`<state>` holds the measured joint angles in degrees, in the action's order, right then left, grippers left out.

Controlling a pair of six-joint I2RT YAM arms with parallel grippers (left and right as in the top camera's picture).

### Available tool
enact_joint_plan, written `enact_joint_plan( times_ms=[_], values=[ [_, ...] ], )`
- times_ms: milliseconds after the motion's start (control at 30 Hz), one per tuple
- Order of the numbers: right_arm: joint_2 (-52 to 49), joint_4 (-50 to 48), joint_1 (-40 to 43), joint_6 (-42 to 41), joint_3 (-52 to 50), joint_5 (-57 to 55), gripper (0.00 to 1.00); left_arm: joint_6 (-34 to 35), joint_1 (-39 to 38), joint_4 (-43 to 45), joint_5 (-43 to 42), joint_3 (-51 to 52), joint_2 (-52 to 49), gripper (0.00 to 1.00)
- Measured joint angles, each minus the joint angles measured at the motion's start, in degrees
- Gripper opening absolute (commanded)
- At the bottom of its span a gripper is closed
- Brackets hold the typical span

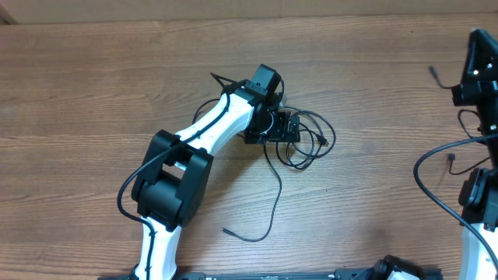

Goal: Untangle cables

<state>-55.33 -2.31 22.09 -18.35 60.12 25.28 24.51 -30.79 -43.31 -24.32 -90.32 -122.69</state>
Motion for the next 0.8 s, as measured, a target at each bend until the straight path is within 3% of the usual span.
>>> enact_joint_plan(
  times_ms=[133,333,567,800],
  values=[
    [0.0,6.75,0.0,3.5,0.13,-4.74,0.04,0.0,0.0,0.02,0.2,0.0,0.0,1.0],
    [-0.13,26.69,0.02,5.27,0.31,-7.76,0.04,0.0,0.0,0.02,0.42,0.0,0.0,1.0],
    [-1.66,45.44,0.0,0.02,0.31,-8.33,0.04,0.0,0.0,0.02,0.57,0.0,0.0,0.99],
    [-2.43,54.49,0.02,-3.21,0.31,-7.34,0.04,0.0,0.0,0.02,0.59,0.0,0.0,1.0]
  ],
)
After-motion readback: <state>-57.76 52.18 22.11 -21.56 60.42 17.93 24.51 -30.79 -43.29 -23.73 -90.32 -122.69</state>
